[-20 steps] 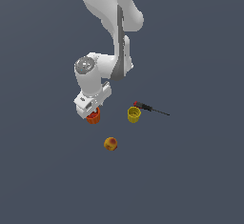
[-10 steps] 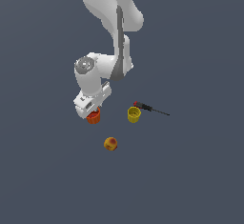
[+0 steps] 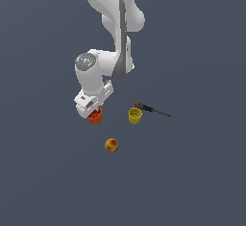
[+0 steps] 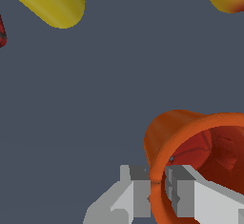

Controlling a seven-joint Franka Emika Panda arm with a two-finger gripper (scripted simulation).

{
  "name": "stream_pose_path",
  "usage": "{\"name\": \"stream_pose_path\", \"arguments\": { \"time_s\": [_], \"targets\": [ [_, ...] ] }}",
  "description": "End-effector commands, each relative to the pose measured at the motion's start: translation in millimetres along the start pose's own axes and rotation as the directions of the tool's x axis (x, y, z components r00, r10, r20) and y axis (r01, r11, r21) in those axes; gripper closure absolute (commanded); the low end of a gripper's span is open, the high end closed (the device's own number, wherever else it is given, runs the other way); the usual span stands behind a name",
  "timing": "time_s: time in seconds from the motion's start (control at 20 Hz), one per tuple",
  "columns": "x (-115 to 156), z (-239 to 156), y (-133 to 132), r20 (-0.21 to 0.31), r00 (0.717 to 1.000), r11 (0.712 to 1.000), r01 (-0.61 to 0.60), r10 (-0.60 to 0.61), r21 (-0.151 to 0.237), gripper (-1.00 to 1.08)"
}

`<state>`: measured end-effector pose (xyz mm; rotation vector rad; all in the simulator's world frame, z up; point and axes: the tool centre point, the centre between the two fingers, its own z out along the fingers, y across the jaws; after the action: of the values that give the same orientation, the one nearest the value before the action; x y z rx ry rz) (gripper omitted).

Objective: Pick up a designated object from a clutter of objects.

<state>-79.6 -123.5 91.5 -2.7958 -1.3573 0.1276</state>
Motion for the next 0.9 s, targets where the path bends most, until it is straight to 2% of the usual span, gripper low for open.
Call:
{"name": "stream_pose_path", "arguments": {
  "time_s": [0.0, 0.35, 0.85],
  "targets": [
    [3.7, -12.8, -0.9, -0.001, 1.000, 1.000, 0.000, 0.000, -0.002, 1.08],
    [17.7, -63.4, -7.1, 0.000, 1.000, 1.000, 0.000, 0.000, -0.002, 1.08],
    [45.0, -160.1, -18.5, 0.001, 1.000, 1.000, 0.001, -0.001, -0.003, 1.08]
  ]
}}
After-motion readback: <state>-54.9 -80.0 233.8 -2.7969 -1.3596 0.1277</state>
